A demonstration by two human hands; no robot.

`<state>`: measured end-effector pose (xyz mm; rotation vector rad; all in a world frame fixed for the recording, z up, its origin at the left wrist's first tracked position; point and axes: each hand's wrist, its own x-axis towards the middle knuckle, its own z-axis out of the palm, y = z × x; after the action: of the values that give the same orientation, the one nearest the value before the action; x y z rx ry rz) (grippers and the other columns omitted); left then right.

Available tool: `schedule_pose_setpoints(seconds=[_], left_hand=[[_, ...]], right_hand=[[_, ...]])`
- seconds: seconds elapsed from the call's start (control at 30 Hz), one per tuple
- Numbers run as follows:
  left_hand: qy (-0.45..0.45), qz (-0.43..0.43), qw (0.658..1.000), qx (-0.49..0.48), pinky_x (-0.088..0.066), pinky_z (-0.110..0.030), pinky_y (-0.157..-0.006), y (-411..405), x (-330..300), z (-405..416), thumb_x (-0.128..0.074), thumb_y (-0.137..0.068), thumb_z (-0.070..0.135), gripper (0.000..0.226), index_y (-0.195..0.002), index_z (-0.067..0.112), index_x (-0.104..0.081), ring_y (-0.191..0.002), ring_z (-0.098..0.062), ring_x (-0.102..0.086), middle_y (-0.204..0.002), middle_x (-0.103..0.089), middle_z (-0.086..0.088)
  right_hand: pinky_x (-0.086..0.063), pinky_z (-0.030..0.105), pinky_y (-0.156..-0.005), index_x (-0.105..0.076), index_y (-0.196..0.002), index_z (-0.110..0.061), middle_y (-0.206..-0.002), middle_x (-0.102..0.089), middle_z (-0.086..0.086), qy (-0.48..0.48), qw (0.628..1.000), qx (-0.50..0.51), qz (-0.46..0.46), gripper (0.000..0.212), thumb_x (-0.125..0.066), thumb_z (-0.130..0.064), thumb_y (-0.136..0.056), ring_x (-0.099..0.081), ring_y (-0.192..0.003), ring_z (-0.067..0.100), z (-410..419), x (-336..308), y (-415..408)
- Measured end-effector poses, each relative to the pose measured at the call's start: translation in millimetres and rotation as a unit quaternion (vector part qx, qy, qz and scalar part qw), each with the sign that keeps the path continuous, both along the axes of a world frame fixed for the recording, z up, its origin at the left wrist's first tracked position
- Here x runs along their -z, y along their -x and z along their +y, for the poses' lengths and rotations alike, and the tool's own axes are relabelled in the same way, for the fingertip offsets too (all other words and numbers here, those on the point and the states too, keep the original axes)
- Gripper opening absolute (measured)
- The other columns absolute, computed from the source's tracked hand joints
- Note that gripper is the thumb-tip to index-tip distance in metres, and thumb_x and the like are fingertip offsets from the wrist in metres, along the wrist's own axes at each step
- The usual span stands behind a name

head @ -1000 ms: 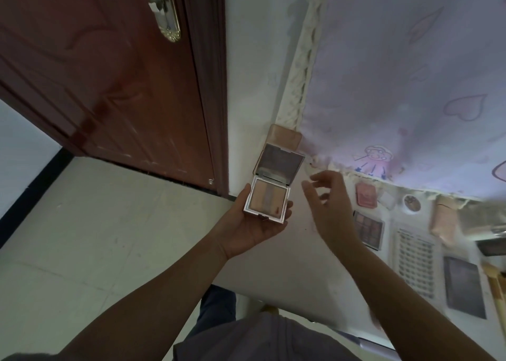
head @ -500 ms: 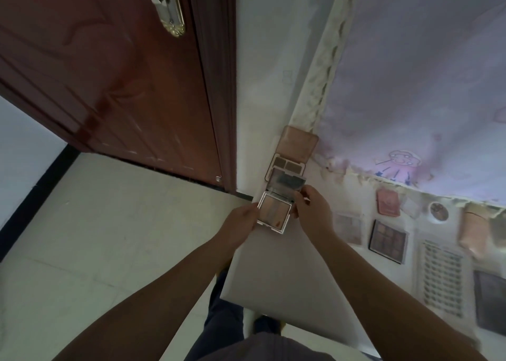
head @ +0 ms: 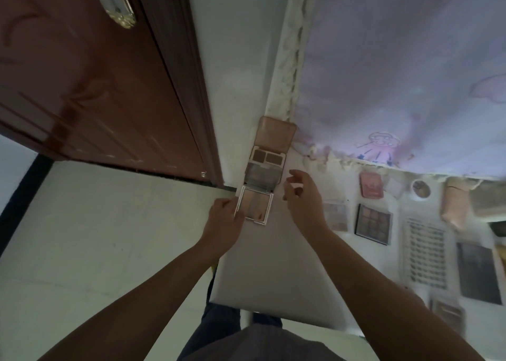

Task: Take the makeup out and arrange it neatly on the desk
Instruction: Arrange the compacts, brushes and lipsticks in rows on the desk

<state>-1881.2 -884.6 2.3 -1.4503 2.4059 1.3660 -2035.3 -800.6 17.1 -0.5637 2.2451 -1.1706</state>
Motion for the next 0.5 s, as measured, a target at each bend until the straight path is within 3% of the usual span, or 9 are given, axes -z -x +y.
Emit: schedule_pose_setpoints(seconds=[0.07,0.13,0.23,0.3,0.37,0.43,0.5], left_hand=[[0.036,0.013,0.999,-0.030,-0.039,-0.035,-0.098,-1,-3,5,-0.048,-0.095,0.014,0.041,-0.136,0.009,-0.044,-0.118,-0.027,-0.044,-0.128,-0.044,-0.014],[0.107,0.057,0.991,-0.058,-0.039,-0.029,-0.086,-1,-14,19,-0.049,-0.092,0.005,0.034,-0.125,0.008,-0.051,-0.107,-0.025,-0.047,-0.114,-0.050,-0.012],[0.173,0.153,0.973,-0.010,-0.035,-0.020,-0.077,12,-32,59,-0.045,-0.087,0.001,0.023,-0.107,0.004,-0.056,-0.089,-0.019,-0.048,-0.098,-0.052,-0.005],[0.121,0.176,0.974,0.079,-0.035,-0.016,-0.075,30,-35,93,-0.044,-0.091,0.002,0.021,-0.107,0.006,-0.057,-0.086,-0.014,-0.047,-0.097,-0.051,0.000],[0.008,0.144,0.975,0.171,-0.038,-0.017,-0.078,54,-33,129,-0.042,-0.095,0.007,0.023,-0.113,0.010,-0.058,-0.090,-0.016,-0.051,-0.105,-0.054,-0.002],[-0.086,0.065,0.960,0.257,-0.037,-0.020,-0.091,78,-26,162,-0.039,-0.098,0.014,0.030,-0.124,0.013,-0.054,-0.109,-0.018,-0.052,-0.125,-0.054,-0.007],[-0.124,0.001,0.939,0.322,-0.032,-0.024,-0.101,96,-24,190,-0.036,-0.099,0.017,0.038,-0.135,0.012,-0.047,-0.125,-0.020,-0.044,-0.140,-0.046,-0.007]], right_hand=[[-0.045,0.007,-0.056,-0.056,-0.116,-0.018,-0.102,-0.062,0.000,0.004,1.000,0.007,0.023,0.021,-0.050,-0.018,-0.096,-0.060,-0.066,0.001,22,-11,17],[-0.042,0.006,-0.052,-0.060,-0.106,-0.017,-0.097,-0.065,0.004,0.003,0.999,0.022,0.044,0.016,-0.050,-0.012,-0.095,-0.058,-0.056,-0.003,53,-22,39],[-0.043,0.007,-0.051,-0.063,-0.095,-0.019,-0.089,-0.067,0.004,-0.031,0.999,0.018,0.018,0.020,-0.050,-0.005,-0.092,-0.059,-0.062,0.002,108,-41,66],[-0.041,0.010,-0.060,-0.067,-0.098,-0.016,-0.090,-0.068,0.004,-0.123,0.990,-0.054,0.041,0.018,-0.053,-0.007,-0.091,-0.059,-0.076,0.012,150,-52,77],[-0.039,0.015,-0.075,-0.067,-0.104,-0.015,-0.103,-0.067,0.006,-0.227,0.953,-0.173,0.105,0.018,-0.057,-0.012,-0.090,-0.059,-0.089,0.014,191,-58,81],[-0.040,0.023,-0.094,-0.060,-0.112,-0.022,-0.125,-0.055,0.002,-0.299,0.905,-0.275,0.128,0.024,-0.061,-0.023,-0.088,-0.053,-0.113,0.017,230,-58,78],[-0.033,0.032,-0.108,-0.051,-0.124,-0.026,-0.143,-0.038,-0.001,-0.349,0.859,-0.335,0.165,0.043,-0.062,-0.038,-0.085,-0.039,-0.130,0.020,263,-53,67]])
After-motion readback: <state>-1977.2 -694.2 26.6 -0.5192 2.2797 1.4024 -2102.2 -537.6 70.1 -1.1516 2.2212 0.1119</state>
